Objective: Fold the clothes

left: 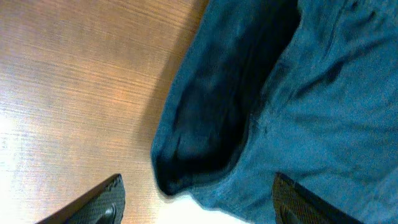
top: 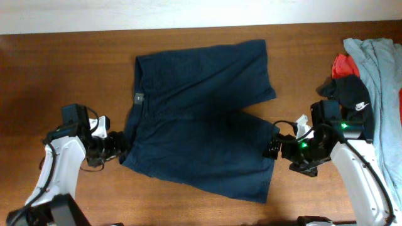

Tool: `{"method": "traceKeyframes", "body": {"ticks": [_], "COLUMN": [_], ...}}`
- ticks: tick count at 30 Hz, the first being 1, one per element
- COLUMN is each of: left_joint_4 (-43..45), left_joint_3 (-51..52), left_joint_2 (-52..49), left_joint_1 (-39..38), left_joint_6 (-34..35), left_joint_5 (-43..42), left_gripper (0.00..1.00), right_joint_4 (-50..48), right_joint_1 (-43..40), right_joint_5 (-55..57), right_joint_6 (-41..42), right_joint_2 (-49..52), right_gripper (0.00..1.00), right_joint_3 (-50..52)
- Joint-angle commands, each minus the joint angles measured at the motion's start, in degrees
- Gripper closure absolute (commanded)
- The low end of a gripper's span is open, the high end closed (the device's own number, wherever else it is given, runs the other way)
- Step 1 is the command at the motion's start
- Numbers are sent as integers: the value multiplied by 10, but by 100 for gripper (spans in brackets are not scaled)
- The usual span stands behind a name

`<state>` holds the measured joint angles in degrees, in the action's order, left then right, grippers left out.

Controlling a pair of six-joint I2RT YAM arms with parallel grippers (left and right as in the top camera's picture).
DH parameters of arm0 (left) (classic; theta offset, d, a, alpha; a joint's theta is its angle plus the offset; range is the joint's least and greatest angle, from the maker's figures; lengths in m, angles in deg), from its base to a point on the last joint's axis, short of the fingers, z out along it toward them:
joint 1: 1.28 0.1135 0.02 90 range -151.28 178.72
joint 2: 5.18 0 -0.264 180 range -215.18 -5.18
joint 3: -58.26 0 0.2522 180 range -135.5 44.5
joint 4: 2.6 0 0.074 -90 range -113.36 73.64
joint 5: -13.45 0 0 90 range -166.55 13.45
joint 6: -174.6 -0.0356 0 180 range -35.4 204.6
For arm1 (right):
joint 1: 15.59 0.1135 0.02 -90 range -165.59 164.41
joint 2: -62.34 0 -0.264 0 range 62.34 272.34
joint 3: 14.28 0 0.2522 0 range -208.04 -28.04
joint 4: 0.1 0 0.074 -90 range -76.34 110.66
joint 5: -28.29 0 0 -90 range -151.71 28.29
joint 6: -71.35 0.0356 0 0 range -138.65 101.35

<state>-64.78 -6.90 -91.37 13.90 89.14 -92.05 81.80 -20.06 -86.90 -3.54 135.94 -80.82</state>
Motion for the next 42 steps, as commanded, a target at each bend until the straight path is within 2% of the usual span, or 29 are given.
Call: {"method": "traceKeyframes", "body": {"ticks": [1,6,7,8,9,11,14,23,24,26,29,35,39,40,42], "left_joint_4": [39,60,61,63,62,62,53,-5,-12,-18,-46,-57,-49,-50,-51], "left_joint_3": [7,7,7,7,7,7,5,1,1,1,1,1,1,2,4], "left_joint_2": [-44,-118,-131,-144,-147,-147,-142,-52,-40,-31,-29,-29,-29,-29,-29], "left_joint_1": [2,2,2,2,2,2,2,2,2,2,2,2,2,2,2], "left_joint_6": [15,14,14,14,14,8,8,-17,-18,-17,-18,-18,-31,-31,-31], "left_joint_5": [-17,-28,-35,-38,-38,-38,-38,-36,-33,-32,-36,-36,-36,-38,-38], "left_gripper": [26,34,38,51,57,80,99,98,83,61,55,52,51,51,51], "right_joint_4": [-3,-45,-57,-71,-75,-80,-82,-160,-171,-179,-164,-164,-219,-245,-264], "right_joint_1": [19,68,73,75,75,75,75,75,75,75,75,75,75,75,75], "right_joint_5": [-7,-6,-7,-7,-6,-5,-3,-3,-3,-11,-32,-88,-121,-117,-104], "right_joint_6": [-19,-11,-7,-6,-1,3,3,47,52,53,59,64,97,111,112], "right_joint_2": [-2,-2,-2,-1,0,4,10,38,44,54,77,86,86,86,86], "right_gripper": [1,0,1,1,1,1,0,3,3,2,3,6,18,31,38], "right_joint_3": [19,56,65,76,79,85,94,166,172,178,204,260,289,290,289]}}
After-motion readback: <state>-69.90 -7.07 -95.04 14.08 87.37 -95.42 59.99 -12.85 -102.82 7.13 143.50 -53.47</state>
